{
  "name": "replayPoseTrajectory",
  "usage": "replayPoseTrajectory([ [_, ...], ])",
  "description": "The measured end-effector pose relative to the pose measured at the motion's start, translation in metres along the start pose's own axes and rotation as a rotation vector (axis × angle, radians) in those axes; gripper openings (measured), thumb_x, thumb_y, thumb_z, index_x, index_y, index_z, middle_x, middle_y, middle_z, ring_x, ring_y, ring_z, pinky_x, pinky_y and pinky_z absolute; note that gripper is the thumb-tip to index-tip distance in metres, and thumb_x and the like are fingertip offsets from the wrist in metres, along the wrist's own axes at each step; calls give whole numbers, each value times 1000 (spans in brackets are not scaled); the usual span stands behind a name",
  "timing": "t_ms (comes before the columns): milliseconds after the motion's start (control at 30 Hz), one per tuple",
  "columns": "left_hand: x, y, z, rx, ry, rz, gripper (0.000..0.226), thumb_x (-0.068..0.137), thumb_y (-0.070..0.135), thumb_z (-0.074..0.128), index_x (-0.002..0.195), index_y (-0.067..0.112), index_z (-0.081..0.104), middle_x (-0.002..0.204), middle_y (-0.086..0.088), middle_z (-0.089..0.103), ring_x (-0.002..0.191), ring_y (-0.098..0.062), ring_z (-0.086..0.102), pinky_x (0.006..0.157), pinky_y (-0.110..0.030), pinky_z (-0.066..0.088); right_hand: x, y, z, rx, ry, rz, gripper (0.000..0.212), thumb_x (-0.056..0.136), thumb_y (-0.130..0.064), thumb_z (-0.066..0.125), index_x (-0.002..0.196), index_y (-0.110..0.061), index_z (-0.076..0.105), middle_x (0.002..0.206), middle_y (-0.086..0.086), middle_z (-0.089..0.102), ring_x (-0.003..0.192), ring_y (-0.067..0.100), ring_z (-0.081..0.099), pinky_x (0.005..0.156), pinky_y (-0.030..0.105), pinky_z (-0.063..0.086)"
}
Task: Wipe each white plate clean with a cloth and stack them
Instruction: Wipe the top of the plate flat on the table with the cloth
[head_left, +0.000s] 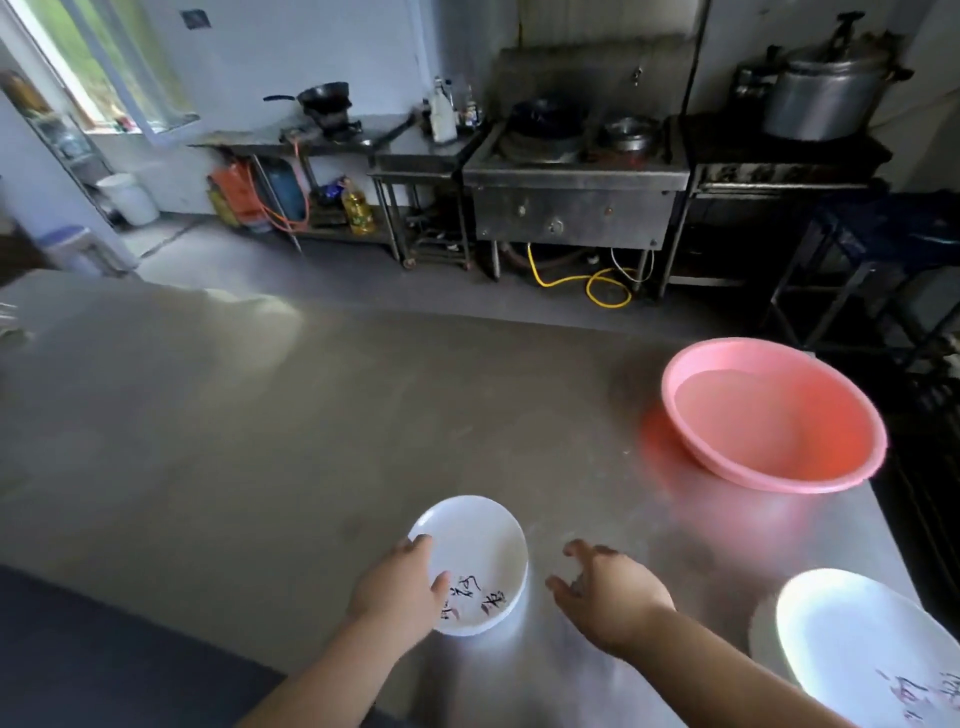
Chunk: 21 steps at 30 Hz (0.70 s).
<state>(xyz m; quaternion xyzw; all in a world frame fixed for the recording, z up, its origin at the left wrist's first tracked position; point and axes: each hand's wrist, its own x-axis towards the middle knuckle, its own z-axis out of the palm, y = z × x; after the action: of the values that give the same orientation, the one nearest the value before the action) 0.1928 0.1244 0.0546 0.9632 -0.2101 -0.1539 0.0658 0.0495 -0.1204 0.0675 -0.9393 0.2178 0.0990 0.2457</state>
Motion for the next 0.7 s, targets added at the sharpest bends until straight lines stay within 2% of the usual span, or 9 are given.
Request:
replayPoseTrajectory([
  [100, 12, -29, 2, -19, 0, -16, 51, 100, 52, 50, 145, 27, 45, 139, 2, 54, 125, -23, 59, 94, -36, 51, 25, -26, 26, -24, -52, 44, 58, 95, -69, 44, 141, -35, 49, 130, -6, 65, 116, 20, 66, 89, 31, 53],
  [233, 26, -47, 6, -23, -42, 38, 38, 100, 42, 56, 134, 26, 52, 127, 2, 64, 117, -22, 63, 92, -36, 53, 50, -46, 49, -62, -94, 110, 47, 98, -62, 46, 130, -28, 49, 117, -1, 70, 106, 25, 69, 74, 34, 48],
  [400, 34, -55, 15, -137, -52, 14, 30, 98, 27, 58, 127, 22, 52, 120, 0, 67, 110, -25, 65, 89, -36, 53, 60, -54, 61, -55, -112, 230, 36, 99, -49, 49, 122, -22, 43, 110, 5, 72, 101, 32, 71, 72, 36, 50],
  [533, 40, -57, 20, -280, -69, -29, 31, 94, 19, 57, 125, 20, 51, 115, 0, 68, 101, -24, 65, 78, -33, 50, 59, -58, 63, 7, -110, 273, 25, 98, -42, 50, 109, -23, 38, 108, 6, 72, 97, 32, 70, 69, 35, 46],
  [600, 41, -58, 20, -359, -101, -60, 31, 92, 18, 57, 122, 22, 49, 104, 3, 67, 90, -21, 65, 70, -33, 50, 56, -59, 61, 56, -106, 296, 23, 97, -39, 50, 105, -21, 38, 100, 4, 74, 90, 31, 70, 64, 33, 45],
  [700, 38, -54, 19, -487, -135, -58, 31, 89, 22, 62, 115, 26, 45, 93, 7, 63, 81, -17, 63, 65, -32, 49, 43, -54, 56, 185, -95, 334, 15, 93, -35, 48, 99, -25, 38, 72, -2, 76, 64, 23, 69, 48, 31, 49],
])
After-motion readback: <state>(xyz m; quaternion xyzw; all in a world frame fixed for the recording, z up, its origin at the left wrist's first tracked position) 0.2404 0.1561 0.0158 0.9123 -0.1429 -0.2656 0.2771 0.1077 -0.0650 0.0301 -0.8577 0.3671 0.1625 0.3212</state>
